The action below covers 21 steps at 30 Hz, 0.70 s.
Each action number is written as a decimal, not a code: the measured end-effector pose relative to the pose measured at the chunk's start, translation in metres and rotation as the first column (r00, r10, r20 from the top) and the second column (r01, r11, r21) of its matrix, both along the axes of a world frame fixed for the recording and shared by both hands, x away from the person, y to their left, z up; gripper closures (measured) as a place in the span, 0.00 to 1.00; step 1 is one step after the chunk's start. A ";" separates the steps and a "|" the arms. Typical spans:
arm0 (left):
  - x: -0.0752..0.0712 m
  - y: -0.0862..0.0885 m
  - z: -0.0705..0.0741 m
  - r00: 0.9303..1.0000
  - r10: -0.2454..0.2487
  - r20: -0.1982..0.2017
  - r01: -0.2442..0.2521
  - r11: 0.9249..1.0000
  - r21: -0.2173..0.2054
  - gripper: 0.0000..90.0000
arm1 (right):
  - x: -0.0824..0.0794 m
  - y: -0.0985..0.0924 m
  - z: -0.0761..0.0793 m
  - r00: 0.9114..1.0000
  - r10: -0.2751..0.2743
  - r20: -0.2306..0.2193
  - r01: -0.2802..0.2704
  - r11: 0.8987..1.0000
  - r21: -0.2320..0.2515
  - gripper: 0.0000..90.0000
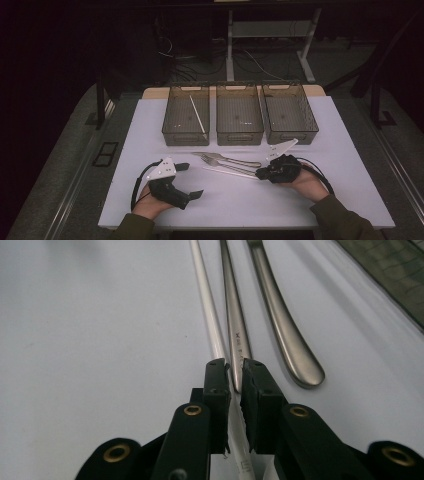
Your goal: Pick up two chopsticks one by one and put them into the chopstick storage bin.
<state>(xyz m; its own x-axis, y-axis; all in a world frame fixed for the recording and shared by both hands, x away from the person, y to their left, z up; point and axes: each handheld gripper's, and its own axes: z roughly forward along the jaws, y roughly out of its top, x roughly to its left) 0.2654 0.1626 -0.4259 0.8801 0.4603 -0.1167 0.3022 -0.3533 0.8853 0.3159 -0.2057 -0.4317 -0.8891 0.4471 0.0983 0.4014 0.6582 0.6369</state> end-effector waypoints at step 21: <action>0.000 -0.001 0.000 1.000 -0.004 -0.001 0.004 1.000 0.000 0.00 | -0.001 0.004 -0.008 0.996 0.090 -0.003 -0.090 0.994 -0.060 0.92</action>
